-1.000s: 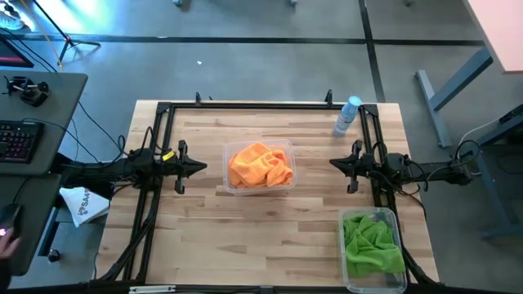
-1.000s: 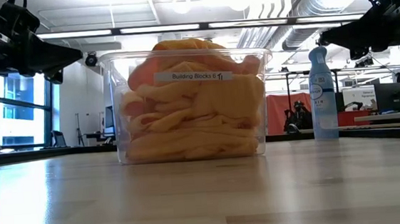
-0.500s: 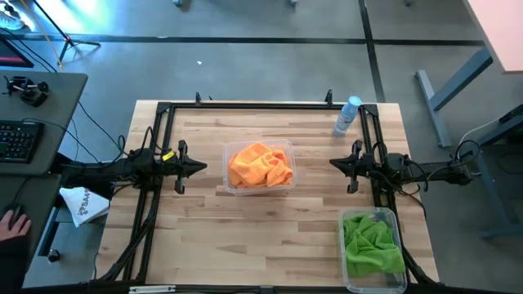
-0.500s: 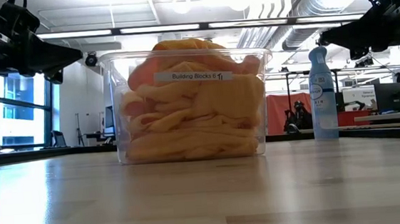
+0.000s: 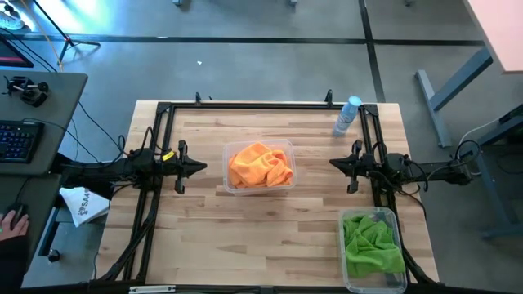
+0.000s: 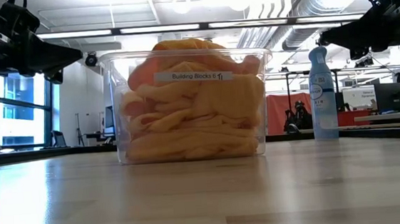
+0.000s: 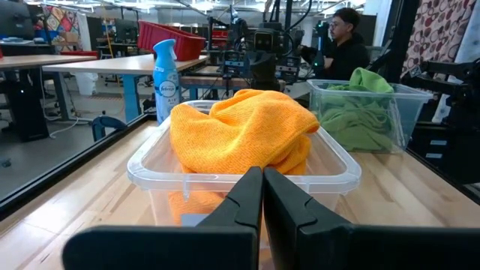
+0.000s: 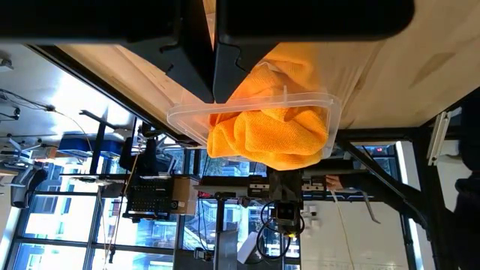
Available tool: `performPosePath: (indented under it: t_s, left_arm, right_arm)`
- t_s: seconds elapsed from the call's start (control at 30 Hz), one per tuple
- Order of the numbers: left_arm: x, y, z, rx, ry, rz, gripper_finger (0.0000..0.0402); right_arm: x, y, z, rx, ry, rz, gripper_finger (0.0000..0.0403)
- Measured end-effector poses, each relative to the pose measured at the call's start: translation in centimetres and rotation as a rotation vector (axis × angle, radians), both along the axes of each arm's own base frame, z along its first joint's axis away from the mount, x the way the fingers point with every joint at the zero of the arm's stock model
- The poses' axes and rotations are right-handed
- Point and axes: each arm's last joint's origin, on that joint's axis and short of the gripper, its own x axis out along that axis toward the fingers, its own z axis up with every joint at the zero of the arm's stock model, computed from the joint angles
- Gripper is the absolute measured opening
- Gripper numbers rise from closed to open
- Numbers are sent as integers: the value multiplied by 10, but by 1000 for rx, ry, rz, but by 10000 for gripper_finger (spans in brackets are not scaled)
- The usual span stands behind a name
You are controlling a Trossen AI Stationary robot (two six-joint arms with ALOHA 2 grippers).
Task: Sort microfiber towel by color & place in baskets
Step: Return to Home Position
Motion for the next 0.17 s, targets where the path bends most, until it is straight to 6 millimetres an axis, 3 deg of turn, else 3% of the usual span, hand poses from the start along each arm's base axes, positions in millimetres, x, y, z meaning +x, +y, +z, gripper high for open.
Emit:
performPosePath:
  t_s: [0.17]
  left_arm:
    - [0,0,0,0,0,0,0]
  right_arm:
    - [0,0,0,0,0,0,0]
